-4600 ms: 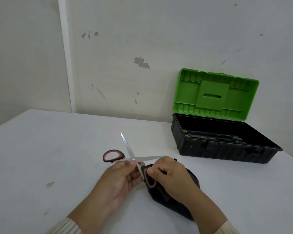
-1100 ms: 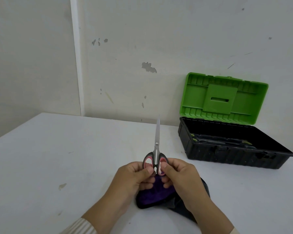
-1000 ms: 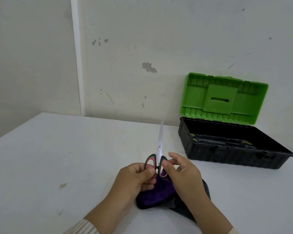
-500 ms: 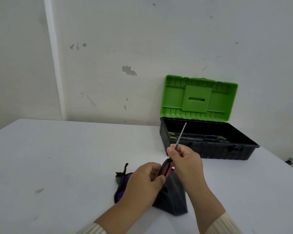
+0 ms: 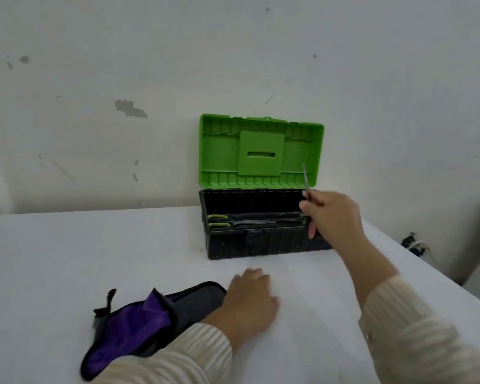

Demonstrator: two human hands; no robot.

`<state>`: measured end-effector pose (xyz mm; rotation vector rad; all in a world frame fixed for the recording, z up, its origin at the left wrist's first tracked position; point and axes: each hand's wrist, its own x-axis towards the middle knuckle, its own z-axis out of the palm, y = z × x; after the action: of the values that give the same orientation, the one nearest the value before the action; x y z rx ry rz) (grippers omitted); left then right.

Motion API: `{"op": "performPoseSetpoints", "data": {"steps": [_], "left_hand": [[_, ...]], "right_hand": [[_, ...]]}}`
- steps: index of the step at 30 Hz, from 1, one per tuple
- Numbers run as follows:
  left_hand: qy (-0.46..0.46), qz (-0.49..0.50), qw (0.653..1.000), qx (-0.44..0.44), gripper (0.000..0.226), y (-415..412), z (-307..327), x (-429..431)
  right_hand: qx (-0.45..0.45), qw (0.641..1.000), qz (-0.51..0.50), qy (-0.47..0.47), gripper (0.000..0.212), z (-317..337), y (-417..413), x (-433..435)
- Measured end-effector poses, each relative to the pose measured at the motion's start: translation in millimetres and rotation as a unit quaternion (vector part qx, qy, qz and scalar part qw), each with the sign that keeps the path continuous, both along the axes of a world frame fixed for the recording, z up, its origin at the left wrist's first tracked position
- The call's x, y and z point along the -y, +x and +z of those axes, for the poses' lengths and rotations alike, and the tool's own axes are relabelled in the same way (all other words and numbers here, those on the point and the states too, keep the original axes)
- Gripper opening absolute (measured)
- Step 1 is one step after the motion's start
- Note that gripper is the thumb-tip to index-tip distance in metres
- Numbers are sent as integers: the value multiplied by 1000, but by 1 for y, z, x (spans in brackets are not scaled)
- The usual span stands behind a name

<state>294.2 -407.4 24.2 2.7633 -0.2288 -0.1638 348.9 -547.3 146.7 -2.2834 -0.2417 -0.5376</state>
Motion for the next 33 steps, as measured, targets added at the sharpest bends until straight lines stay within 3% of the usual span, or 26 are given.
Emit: {"op": "performPoseSetpoints", "data": {"steps": [2, 5, 11, 14, 18, 20, 22, 26, 30, 33], "left_hand": [[7, 12, 1000, 25, 55, 16, -10, 0], [27, 40, 996, 69, 58, 31, -22, 2], [24, 67, 992, 103, 54, 39, -30, 3], [27, 72, 990, 115, 53, 39, -30, 4], [30, 74, 990, 117, 53, 40, -32, 3], [26, 76, 990, 117, 53, 40, -32, 3], [20, 76, 990, 114, 53, 40, -31, 3], [1, 74, 991, 113, 49, 38, -26, 3], [-27, 72, 988, 134, 43, 25, -16, 3], [-33, 90, 987, 126, 40, 11, -6, 2]], "right_hand": [[10, 986, 20, -163, 15, 16, 30, 5], [-32, 920, 43, -389, 19, 11, 81, 10], [-154, 842, 88, -510, 23, -30, 151, 20], [-243, 827, 83, -501, 27, -40, 172, 19], [-276, 817, 73, -501, 24, -44, 182, 16], [-264, 847, 57, -458, 22, -46, 178, 16], [-229, 899, 28, -371, 22, -44, 169, 17], [-43, 976, 40, -209, 20, -39, 119, 7], [76, 980, 83, -166, 21, -57, 56, -9], [72, 978, 97, -171, 19, -74, 21, -17]]}}
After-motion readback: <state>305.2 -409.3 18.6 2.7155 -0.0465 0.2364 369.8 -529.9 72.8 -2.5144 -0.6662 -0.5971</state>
